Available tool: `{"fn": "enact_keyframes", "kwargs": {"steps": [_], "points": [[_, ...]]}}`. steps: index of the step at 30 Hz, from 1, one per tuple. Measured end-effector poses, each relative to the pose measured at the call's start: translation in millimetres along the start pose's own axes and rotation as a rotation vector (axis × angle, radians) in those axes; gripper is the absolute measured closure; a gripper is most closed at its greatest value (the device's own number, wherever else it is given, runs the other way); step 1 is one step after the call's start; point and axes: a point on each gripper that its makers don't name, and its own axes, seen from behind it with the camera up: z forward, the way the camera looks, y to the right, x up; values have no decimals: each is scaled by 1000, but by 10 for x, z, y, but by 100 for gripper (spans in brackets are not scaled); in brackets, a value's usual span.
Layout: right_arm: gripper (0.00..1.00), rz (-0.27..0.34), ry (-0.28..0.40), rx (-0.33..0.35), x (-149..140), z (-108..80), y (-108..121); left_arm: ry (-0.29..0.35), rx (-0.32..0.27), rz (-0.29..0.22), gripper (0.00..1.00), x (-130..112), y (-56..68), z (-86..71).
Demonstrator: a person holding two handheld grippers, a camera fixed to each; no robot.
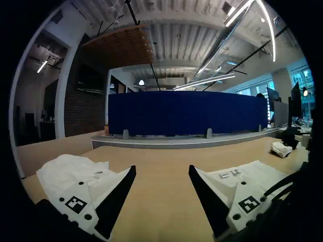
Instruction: Fold towel
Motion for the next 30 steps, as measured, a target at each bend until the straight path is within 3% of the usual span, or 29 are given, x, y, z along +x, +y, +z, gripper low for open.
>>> {"fn": "enact_keyframes", "kwargs": {"steps": [4, 11, 21, 26, 30], "points": [[0, -14, 4, -5, 145, -8, 33, 10, -13, 4, 3, 96, 16, 15], [0, -44, 0, -2, 585, -73, -10, 24, -17, 20, 3, 589, 35, 35], [0, 17, -16, -9, 1378, -196, 1, -21, -32, 38, 3, 1255, 168, -107], [0, -9, -10, -36, 1787, -216, 88, -29, -42, 46, 3, 1650, 212, -142], [0, -38, -9, -40, 1963, -205, 127, -40, -59, 47, 3, 1806, 253, -127]]}}
